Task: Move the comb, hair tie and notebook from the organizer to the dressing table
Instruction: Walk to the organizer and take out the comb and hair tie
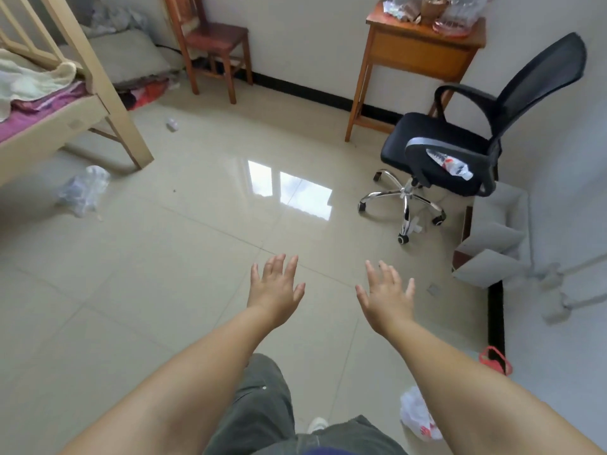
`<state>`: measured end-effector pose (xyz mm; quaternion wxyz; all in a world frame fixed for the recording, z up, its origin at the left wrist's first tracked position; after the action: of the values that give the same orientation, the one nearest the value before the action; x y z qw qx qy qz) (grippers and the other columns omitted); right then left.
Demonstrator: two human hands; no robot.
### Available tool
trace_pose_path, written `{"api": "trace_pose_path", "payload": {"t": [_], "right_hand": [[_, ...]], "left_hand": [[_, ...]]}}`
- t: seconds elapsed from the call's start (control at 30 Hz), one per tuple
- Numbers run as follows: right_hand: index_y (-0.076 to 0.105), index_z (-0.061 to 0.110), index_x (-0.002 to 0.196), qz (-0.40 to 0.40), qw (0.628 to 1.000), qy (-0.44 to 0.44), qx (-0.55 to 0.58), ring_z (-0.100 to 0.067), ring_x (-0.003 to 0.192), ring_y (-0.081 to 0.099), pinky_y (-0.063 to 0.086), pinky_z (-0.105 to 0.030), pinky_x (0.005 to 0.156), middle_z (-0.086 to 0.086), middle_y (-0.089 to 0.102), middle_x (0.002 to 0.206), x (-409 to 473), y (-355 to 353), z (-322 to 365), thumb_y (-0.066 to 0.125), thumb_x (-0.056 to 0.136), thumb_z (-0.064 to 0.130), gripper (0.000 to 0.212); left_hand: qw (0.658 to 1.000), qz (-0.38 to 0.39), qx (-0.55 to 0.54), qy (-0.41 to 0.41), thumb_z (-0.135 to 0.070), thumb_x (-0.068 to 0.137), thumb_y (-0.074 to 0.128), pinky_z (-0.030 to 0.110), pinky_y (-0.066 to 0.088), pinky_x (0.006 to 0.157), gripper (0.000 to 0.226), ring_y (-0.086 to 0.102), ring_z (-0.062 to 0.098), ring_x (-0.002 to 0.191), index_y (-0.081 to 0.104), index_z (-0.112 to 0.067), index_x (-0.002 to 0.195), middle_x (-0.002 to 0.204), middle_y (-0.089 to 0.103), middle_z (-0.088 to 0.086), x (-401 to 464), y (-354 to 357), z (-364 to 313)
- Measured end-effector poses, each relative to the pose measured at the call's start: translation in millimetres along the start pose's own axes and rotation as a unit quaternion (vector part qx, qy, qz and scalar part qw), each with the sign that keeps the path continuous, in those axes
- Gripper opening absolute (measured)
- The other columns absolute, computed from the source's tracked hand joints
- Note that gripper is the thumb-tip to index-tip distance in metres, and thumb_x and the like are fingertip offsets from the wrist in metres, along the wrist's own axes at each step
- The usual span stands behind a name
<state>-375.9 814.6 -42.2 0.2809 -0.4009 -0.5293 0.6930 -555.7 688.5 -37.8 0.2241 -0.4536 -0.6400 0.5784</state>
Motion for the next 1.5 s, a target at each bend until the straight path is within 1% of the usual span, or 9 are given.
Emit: {"api": "trace_pose_path", "payload": {"t": [0.17,0.3,0.43,0.63,0.77,0.97,1.17,1.37,1.5], "right_hand": [[0.009,0.029,0.146,-0.013,1.000,-0.004,-0.002,-0.021,0.144,0.010,0.004,-0.057,0.113,-0.003,0.013,0.158,154.4,-20.3,47.1,0.023,0.093,0.049,0.058],[0.010,0.029,0.146,-0.033,0.998,0.042,0.034,-0.022,0.144,0.011,0.005,-0.057,0.113,-0.004,0.015,0.157,263.5,-51.9,82.3,0.023,0.093,0.049,0.058],[0.011,0.029,0.146,-0.033,0.995,0.073,0.061,-0.021,0.143,0.012,0.005,-0.057,0.113,-0.004,0.016,0.157,346.4,-85.7,102.7,0.023,0.093,0.048,0.057],[0.012,0.029,0.146,-0.032,0.989,0.133,0.061,-0.022,0.143,0.013,0.006,-0.057,0.113,-0.004,0.017,0.156,465.2,-111.4,81.7,0.022,0.094,0.047,0.056],[0.010,0.030,0.146,-0.042,0.985,0.155,0.063,-0.021,0.143,0.012,0.006,-0.056,0.113,-0.004,0.015,0.156,576.1,-138.2,56.7,0.020,0.094,0.047,0.056],[0.006,0.031,0.146,-0.069,0.986,0.133,0.069,-0.020,0.144,0.009,0.004,-0.054,0.114,-0.002,0.013,0.157,748.7,-212.1,26.9,0.018,0.094,0.048,0.056],[0.007,0.032,0.145,-0.102,0.987,0.115,0.056,-0.021,0.144,0.010,0.005,-0.053,0.115,-0.002,0.016,0.157,886.9,-273.4,-4.3,0.017,0.093,0.051,0.056],[0.010,0.031,0.145,-0.140,0.976,0.161,0.045,-0.022,0.144,0.013,0.007,-0.054,0.114,-0.003,0.019,0.156,1039.8,-330.3,-58.0,0.020,0.093,0.050,0.056],[0.011,0.030,0.145,-0.158,0.968,0.186,0.056,-0.021,0.144,0.013,0.009,-0.053,0.115,-0.003,0.018,0.157,1131.5,-377.4,-81.3,0.021,0.094,0.049,0.056]], "left_hand": [[1.000,-0.002,0.027,-0.010,-0.045,0.094,0.026,0.053,0.005,0.116,0.060,0.011,0.024,0.143,0.007,-0.022,0.146,0.156,0.014,0.009,150.0,-36.2,48.3],[0.996,0.004,0.077,0.038,-0.045,0.095,0.024,0.051,0.003,0.116,0.060,0.009,0.024,0.143,0.004,-0.022,0.146,0.157,0.011,0.008,272.7,-89.3,80.3],[0.991,0.011,0.107,0.081,-0.045,0.094,0.023,0.051,0.003,0.116,0.060,0.009,0.024,0.144,0.005,-0.022,0.146,0.157,0.011,0.008,385.8,-135.4,85.1],[0.978,0.029,0.116,0.169,-0.046,0.094,0.022,0.051,0.000,0.116,0.059,0.005,0.024,0.145,0.004,-0.024,0.146,0.157,0.010,0.008,534.8,-157.5,42.5],[0.971,0.004,0.115,0.209,-0.046,0.094,0.022,0.051,0.001,0.116,0.059,0.005,0.024,0.145,0.005,-0.023,0.146,0.157,0.011,0.008,649.3,-177.5,5.5],[0.973,-0.032,0.117,0.195,-0.045,0.094,0.024,0.049,0.003,0.116,0.059,0.009,0.022,0.144,0.007,-0.023,0.146,0.156,0.015,0.006,809.8,-230.9,-29.0],[0.975,-0.025,0.124,0.184,-0.046,0.094,0.022,0.051,0.005,0.117,0.060,0.008,0.022,0.144,0.006,-0.023,0.146,0.157,0.014,0.006,953.4,-262.4,-57.3],[0.966,-0.057,0.111,0.228,-0.048,0.094,0.021,0.050,0.005,0.117,0.060,0.007,0.023,0.145,0.005,-0.024,0.146,0.157,0.014,0.007,1128.6,-297.1,-123.4],[0.954,-0.080,0.108,0.268,-0.046,0.093,0.026,0.051,0.006,0.117,0.059,0.011,0.022,0.144,0.010,-0.024,0.145,0.154,0.020,0.006,1241.9,-338.3,-166.2]]}}
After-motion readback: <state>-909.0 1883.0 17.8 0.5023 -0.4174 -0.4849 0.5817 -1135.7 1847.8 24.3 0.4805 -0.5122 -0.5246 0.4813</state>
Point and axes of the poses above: each hand's wrist, its own x-axis towards the middle knuckle, its own y-axis out of the palm, z = x × y, the point moved 2 cm from there along x, towards the middle knuckle
